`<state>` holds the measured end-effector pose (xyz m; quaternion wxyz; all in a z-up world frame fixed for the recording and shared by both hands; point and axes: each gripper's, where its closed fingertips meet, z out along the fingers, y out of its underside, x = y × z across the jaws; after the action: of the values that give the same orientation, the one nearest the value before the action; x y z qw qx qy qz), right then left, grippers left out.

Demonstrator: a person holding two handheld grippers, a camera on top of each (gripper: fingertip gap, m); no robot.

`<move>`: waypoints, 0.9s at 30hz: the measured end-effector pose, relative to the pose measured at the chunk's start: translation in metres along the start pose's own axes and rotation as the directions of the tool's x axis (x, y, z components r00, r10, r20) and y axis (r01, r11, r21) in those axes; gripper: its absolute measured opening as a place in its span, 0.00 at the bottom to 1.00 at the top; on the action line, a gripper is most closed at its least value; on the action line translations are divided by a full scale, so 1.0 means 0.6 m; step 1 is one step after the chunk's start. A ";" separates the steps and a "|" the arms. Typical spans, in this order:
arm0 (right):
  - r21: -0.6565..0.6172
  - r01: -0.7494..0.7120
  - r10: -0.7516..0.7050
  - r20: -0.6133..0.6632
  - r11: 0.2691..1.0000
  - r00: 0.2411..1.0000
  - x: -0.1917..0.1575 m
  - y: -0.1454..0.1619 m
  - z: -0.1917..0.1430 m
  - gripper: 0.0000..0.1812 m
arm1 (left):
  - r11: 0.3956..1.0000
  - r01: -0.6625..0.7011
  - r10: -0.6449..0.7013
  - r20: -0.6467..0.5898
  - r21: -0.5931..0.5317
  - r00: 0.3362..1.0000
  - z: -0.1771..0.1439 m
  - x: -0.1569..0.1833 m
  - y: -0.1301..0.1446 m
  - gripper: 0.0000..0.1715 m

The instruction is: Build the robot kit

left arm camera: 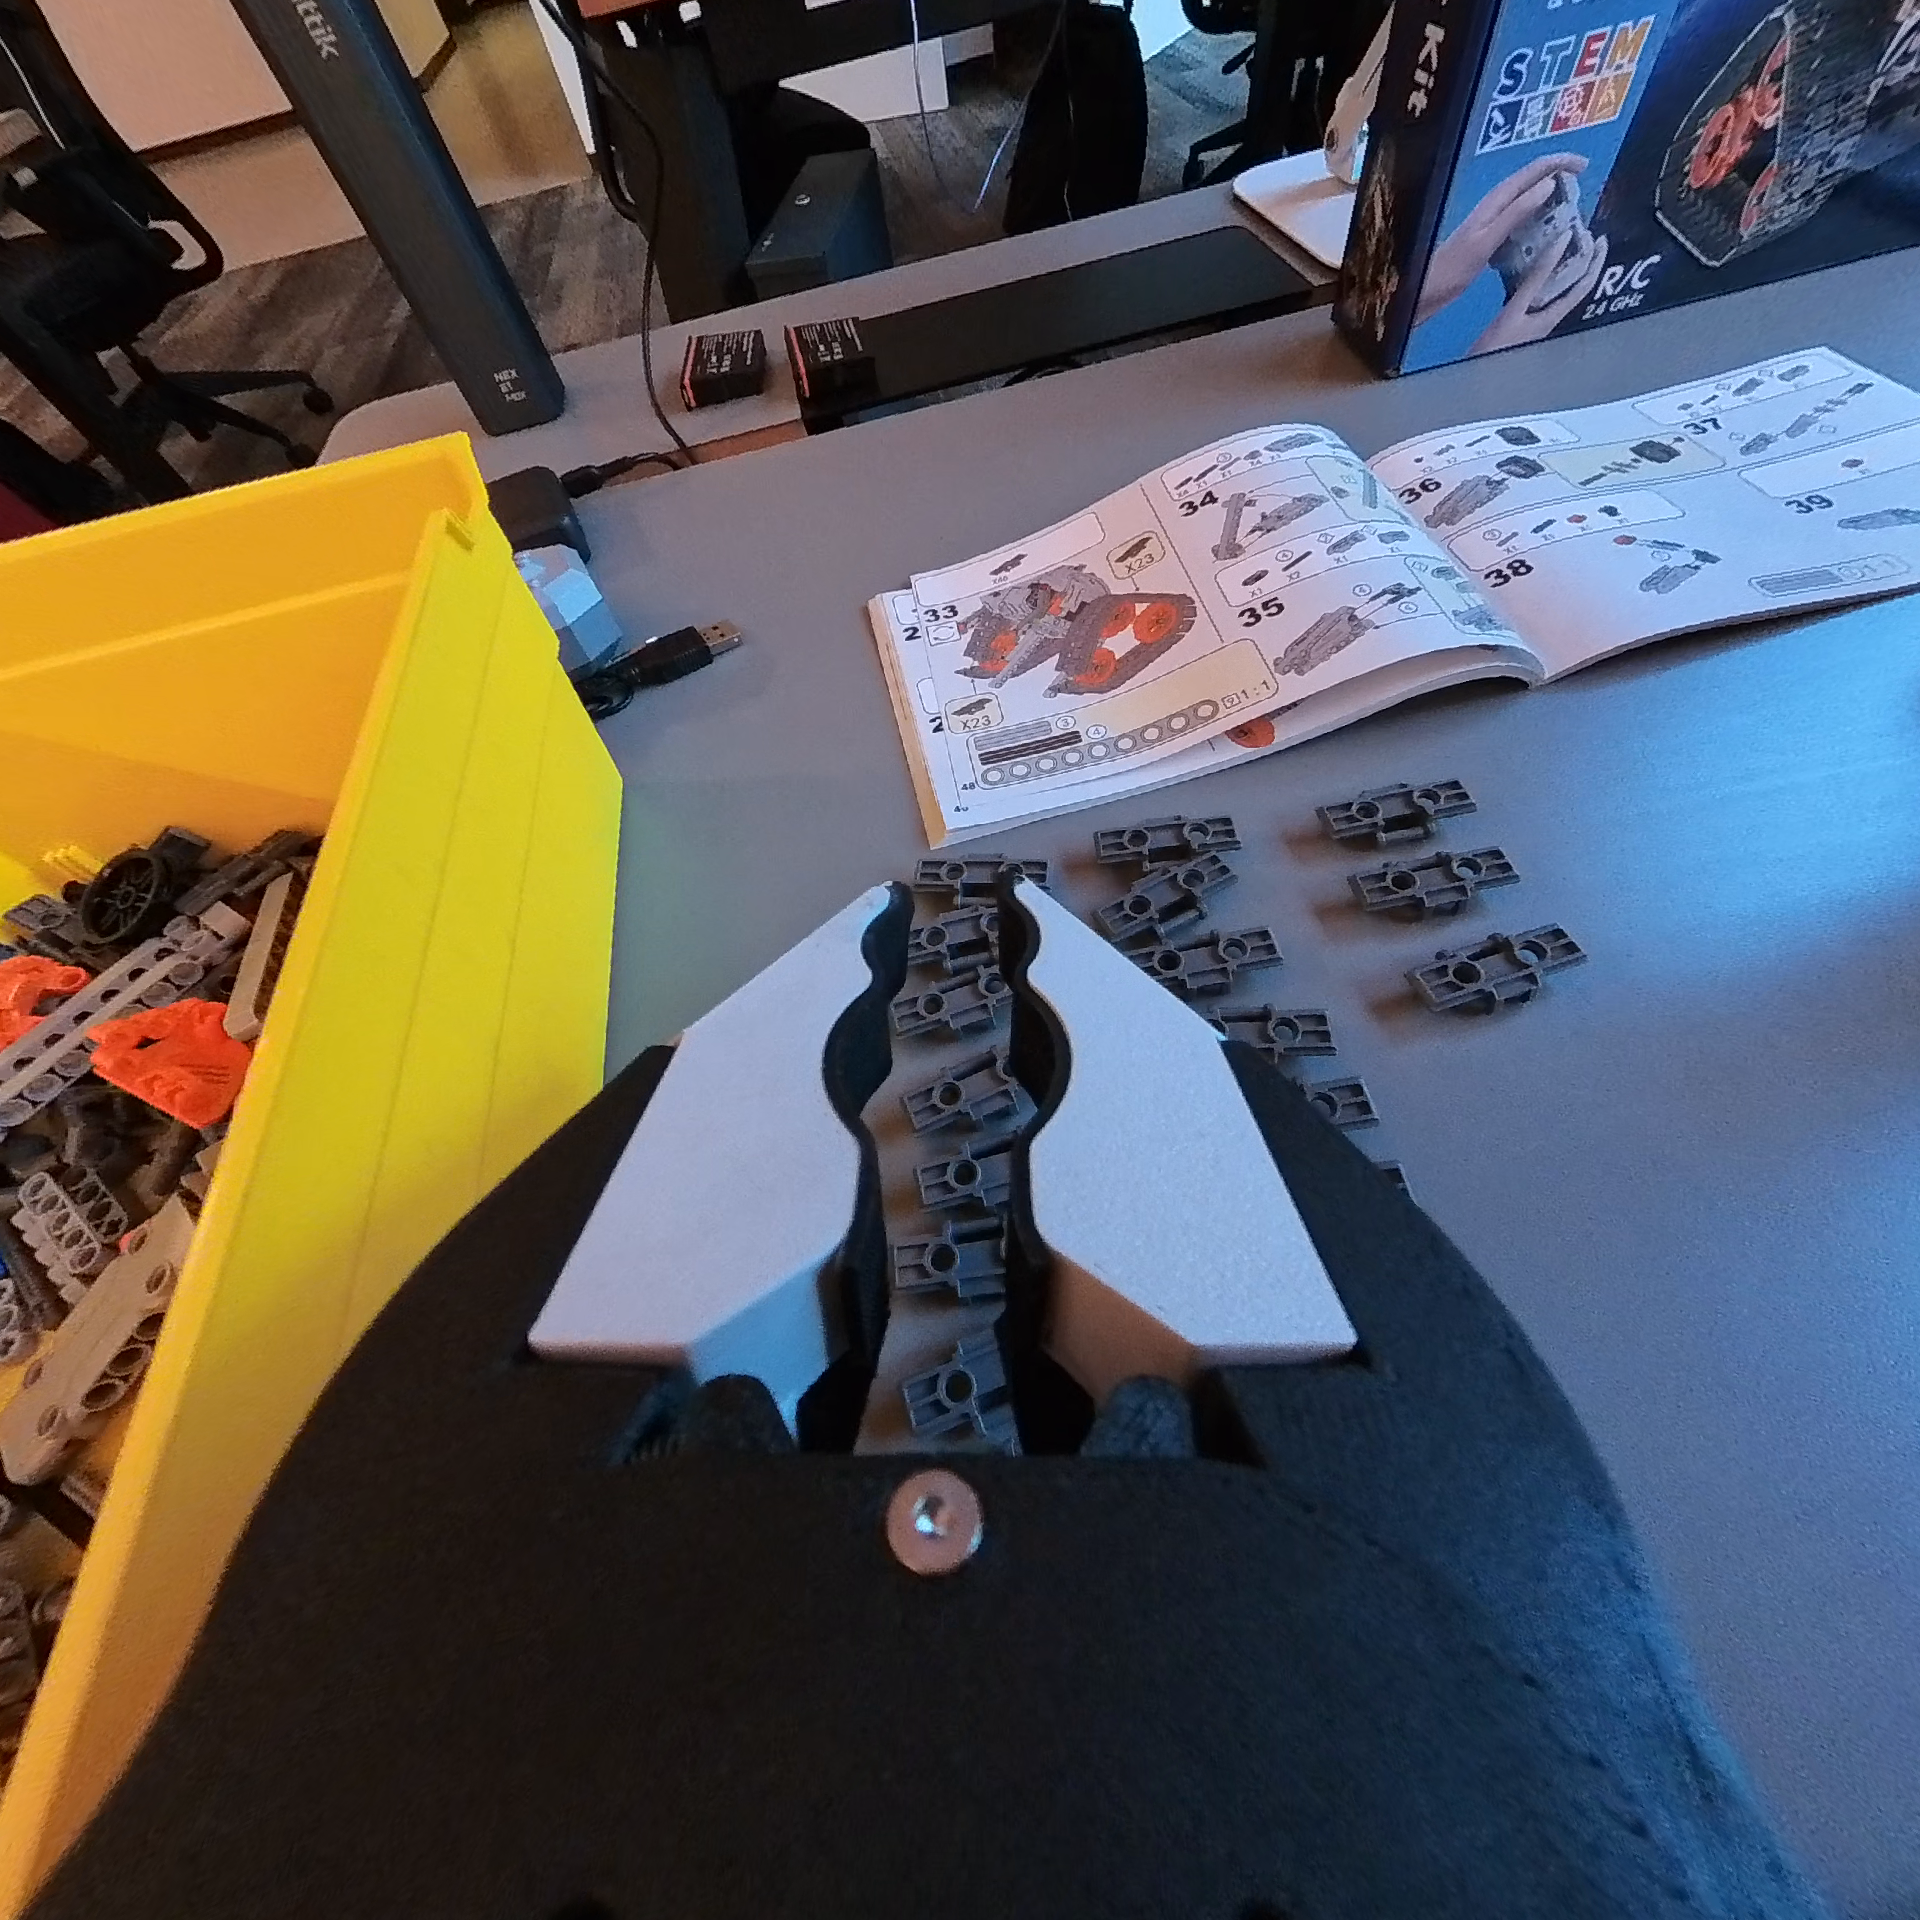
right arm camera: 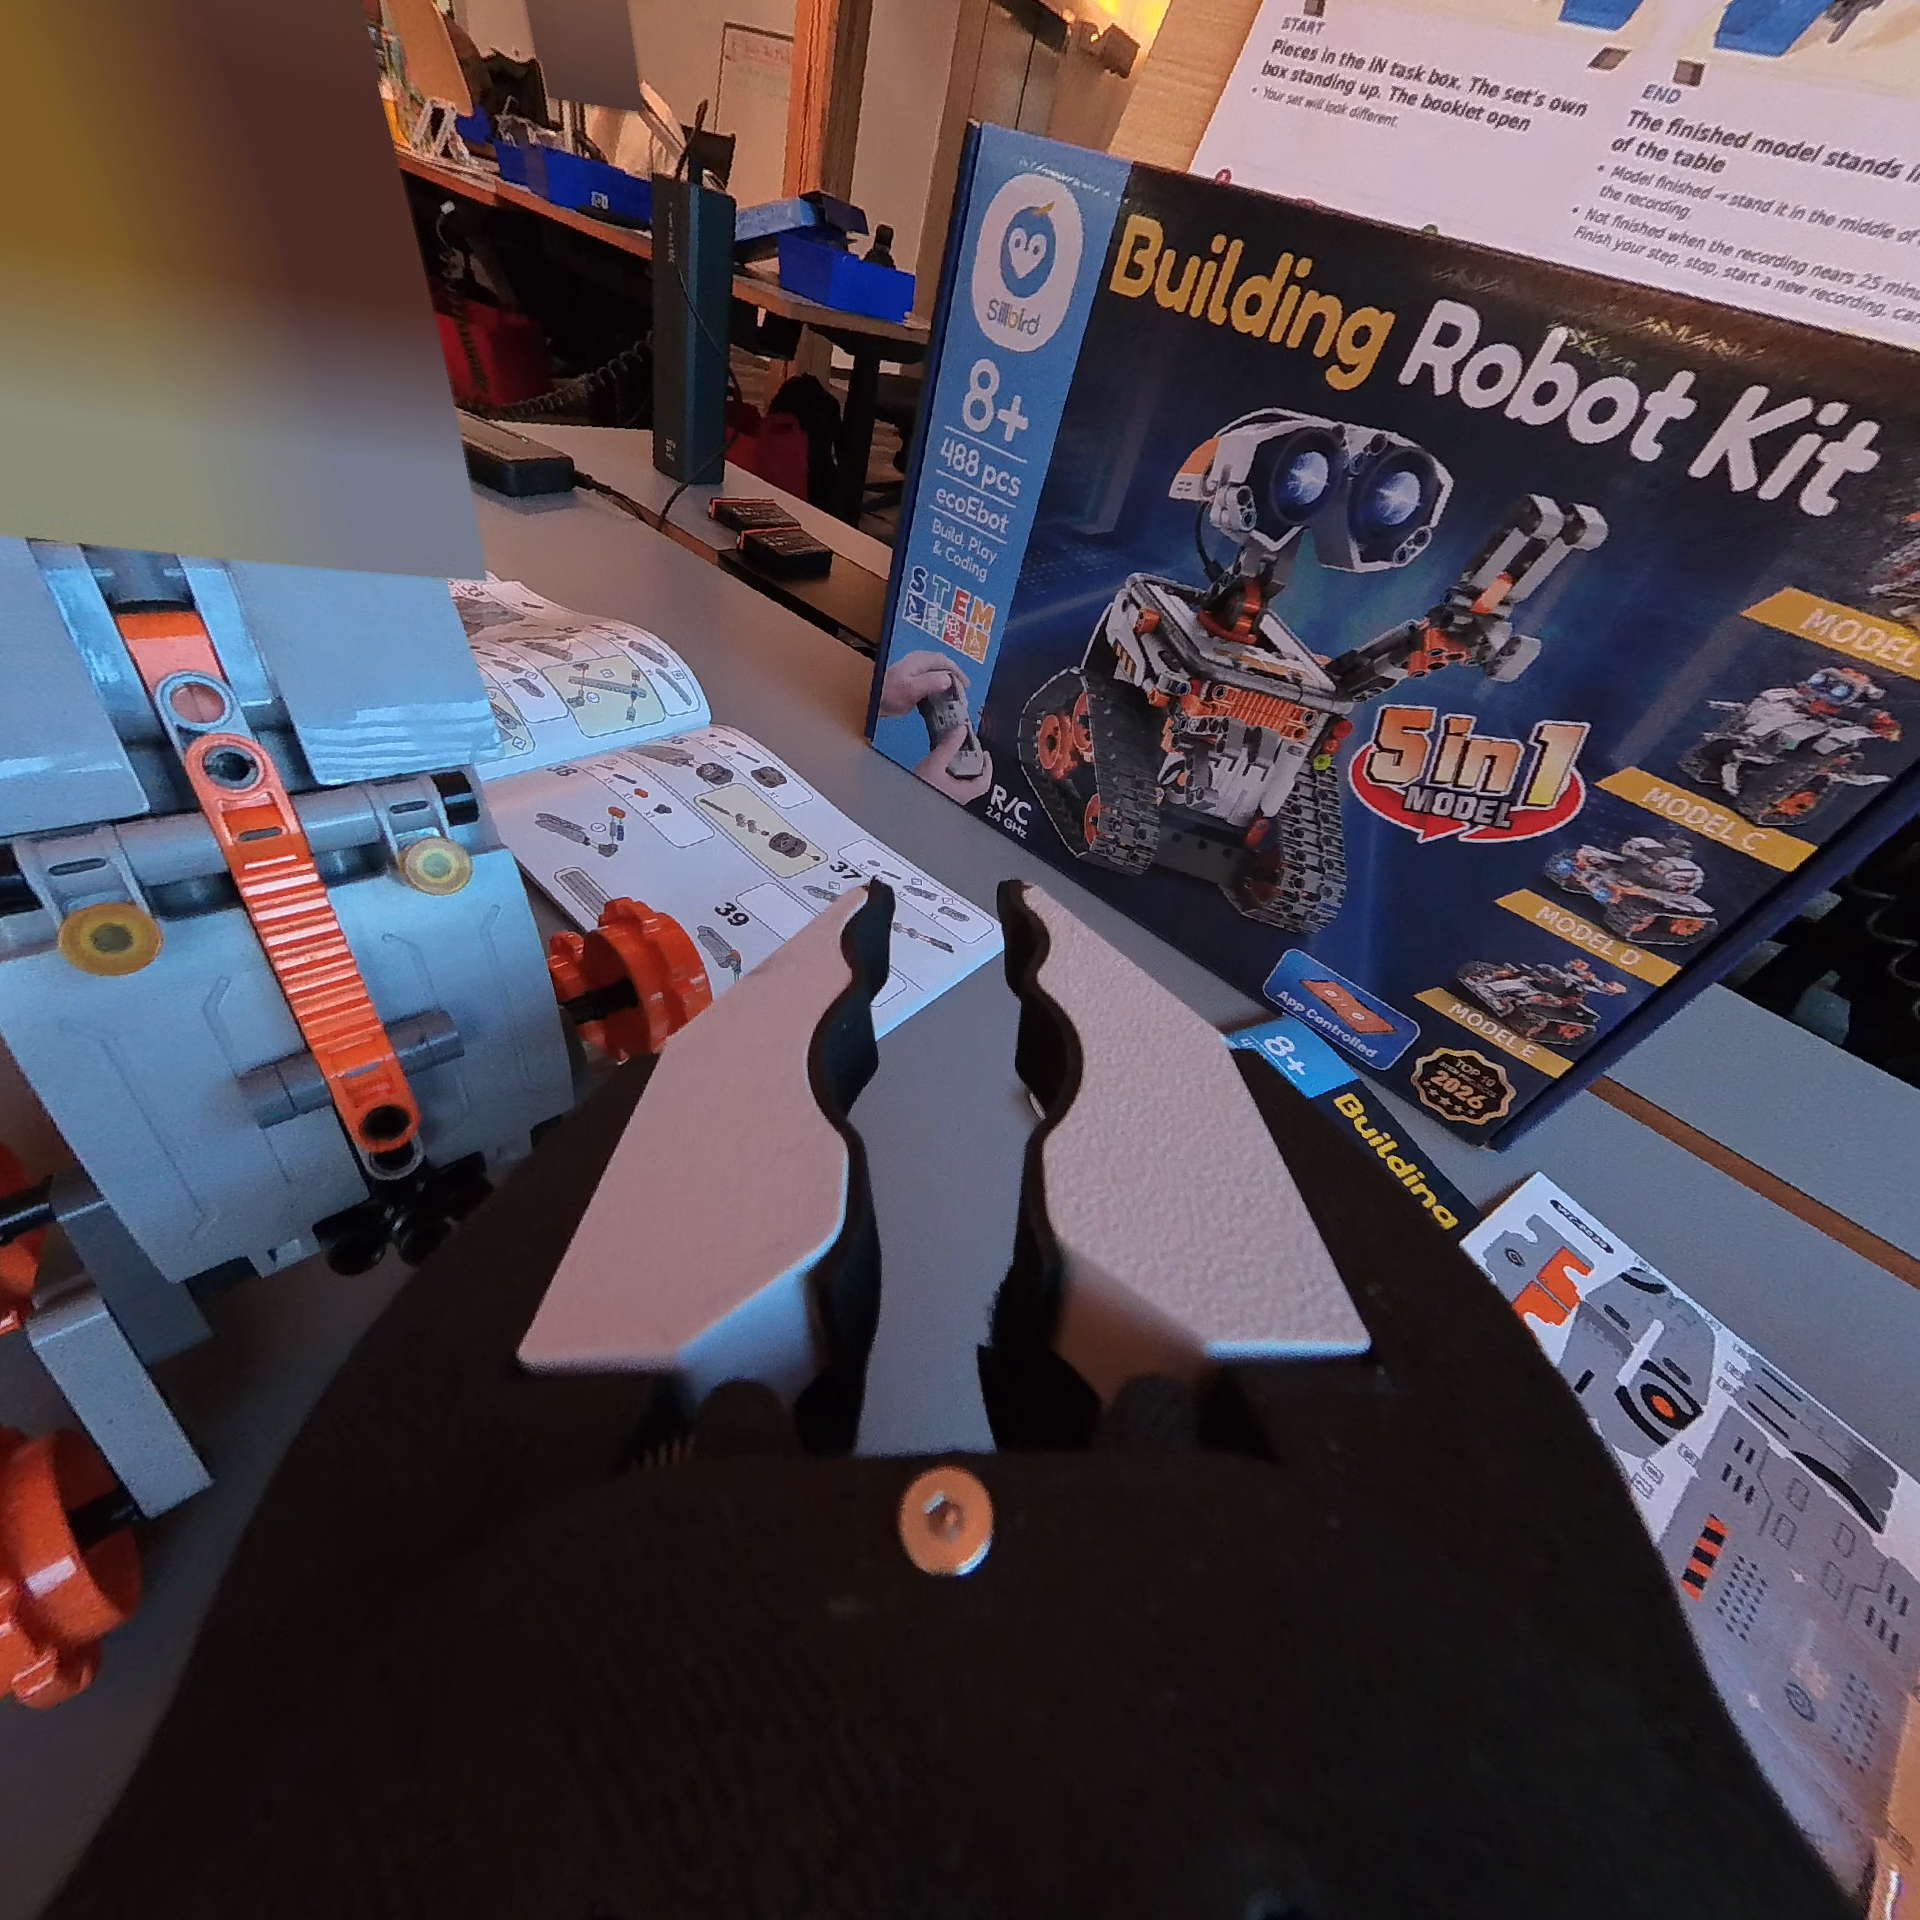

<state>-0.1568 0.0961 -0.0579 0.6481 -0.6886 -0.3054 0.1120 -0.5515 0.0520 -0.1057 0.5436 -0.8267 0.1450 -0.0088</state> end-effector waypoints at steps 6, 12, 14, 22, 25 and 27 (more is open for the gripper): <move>-0.006 0.007 -0.007 0.004 1.000 1.000 -0.002 0.002 0.001 0.11 | 1.000 0.001 -0.001 -0.002 0.000 1.000 0.000 0.001 0.000 0.08; -0.014 0.012 -0.011 0.009 1.000 1.000 -0.004 0.005 0.003 0.11 | 1.000 0.003 -0.003 -0.005 0.000 1.000 0.000 0.001 0.000 0.08; -0.016 0.013 -0.013 0.010 1.000 1.000 -0.005 0.005 0.004 0.11 | 1.000 0.004 -0.004 -0.005 0.000 1.000 0.001 0.001 0.000 0.08; -0.013 -0.002 0.002 0.018 1.000 1.000 -0.005 0.005 0.006 0.11 | 1.000 0.003 -0.003 -0.009 0.001 1.000 0.000 0.003 -0.001 0.08; 0.013 -0.025 0.025 0.022 1.000 0.999 0.003 -0.005 -0.001 0.12 | 1.000 0.008 -0.008 -0.012 0.002 1.000 0.001 0.003 -0.002 0.09; 0.039 -0.051 0.049 0.040 0.998 0.998 0.006 -0.017 -0.011 0.15 | 1.000 0.010 -0.010 -0.013 0.003 1.000 0.001 0.003 -0.002 0.09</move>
<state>-0.1533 0.0925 -0.0467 0.6526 -0.6806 -0.2985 0.1477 -0.5492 0.0525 -0.1050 0.5438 -0.8265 0.1444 -0.0169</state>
